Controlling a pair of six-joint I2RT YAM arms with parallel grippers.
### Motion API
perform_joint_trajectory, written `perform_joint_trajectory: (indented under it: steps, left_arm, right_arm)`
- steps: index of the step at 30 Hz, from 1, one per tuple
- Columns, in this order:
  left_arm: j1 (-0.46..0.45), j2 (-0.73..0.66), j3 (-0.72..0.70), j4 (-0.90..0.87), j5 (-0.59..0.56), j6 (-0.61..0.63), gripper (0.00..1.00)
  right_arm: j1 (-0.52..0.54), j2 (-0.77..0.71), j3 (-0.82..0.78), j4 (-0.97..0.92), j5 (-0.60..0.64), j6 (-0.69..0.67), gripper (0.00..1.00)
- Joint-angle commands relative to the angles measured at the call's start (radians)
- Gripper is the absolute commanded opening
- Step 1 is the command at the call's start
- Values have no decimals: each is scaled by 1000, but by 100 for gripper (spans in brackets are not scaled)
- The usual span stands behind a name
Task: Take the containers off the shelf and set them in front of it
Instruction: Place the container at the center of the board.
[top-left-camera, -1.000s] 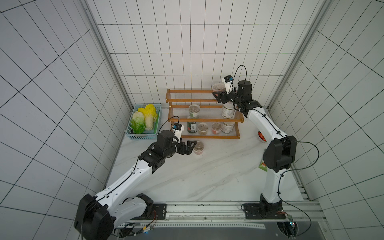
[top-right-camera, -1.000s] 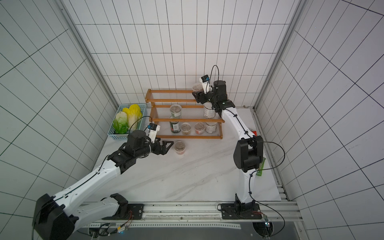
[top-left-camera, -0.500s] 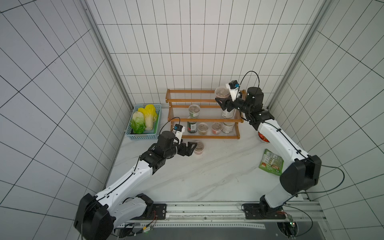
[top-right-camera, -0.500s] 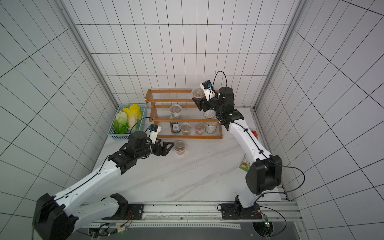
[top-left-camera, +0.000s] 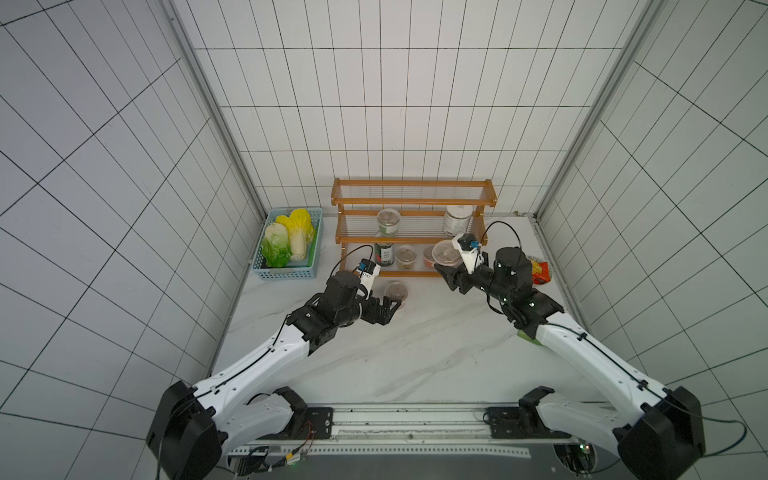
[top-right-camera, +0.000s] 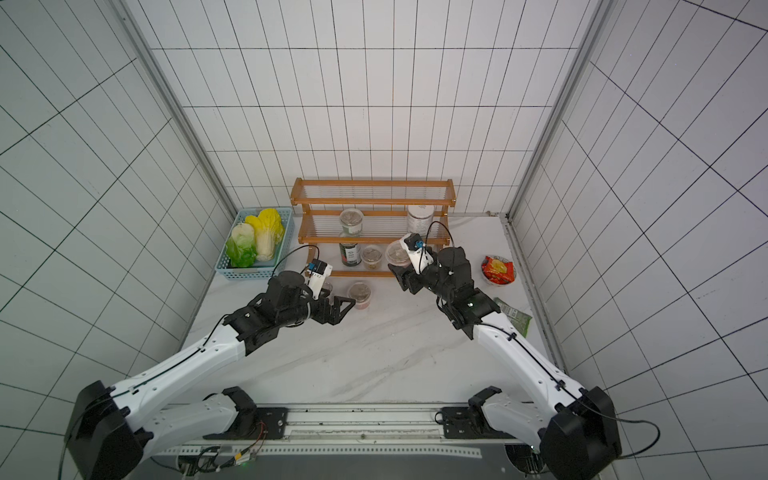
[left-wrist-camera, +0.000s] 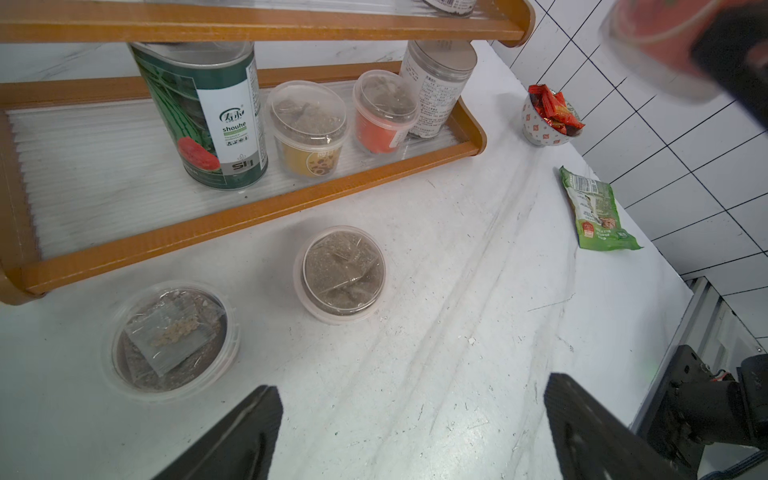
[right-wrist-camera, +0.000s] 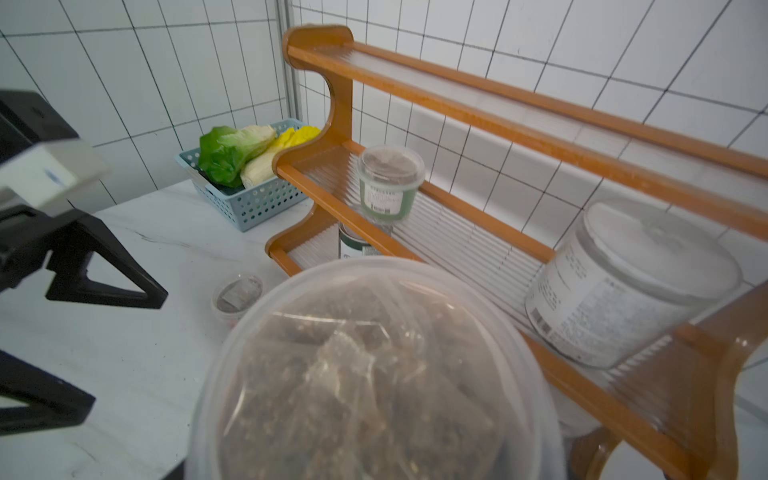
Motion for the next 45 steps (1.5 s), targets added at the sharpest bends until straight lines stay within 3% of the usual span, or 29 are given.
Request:
perform_joint_trajectory:
  steps: [1,11,23,34,40,45]
  left_arm:
    - [-3,-13,-12,-4,-24,0,97]
    - [-1,-37,-16,-24,-82,3,97]
    - [0,-42,-21,-60,-106,-23,97]
    - [0,-44,-25,-65,-108,-29,97]
    - [0,-35,-24,-65,-101,-29,97]
    - [0,-32,-25,-64,-106,-27,97]
  right_arm:
    - [17,-28,-97,106,82,42,66]
    - [79,165,-278,400,153,126,66]
    - [92,376,-355,562,163,114,67]
    - [90,555,-321,663,197,75,70]
    - [83,607,-311,689,208,59,75]
    - [76,597,-338,695,227,48,85]
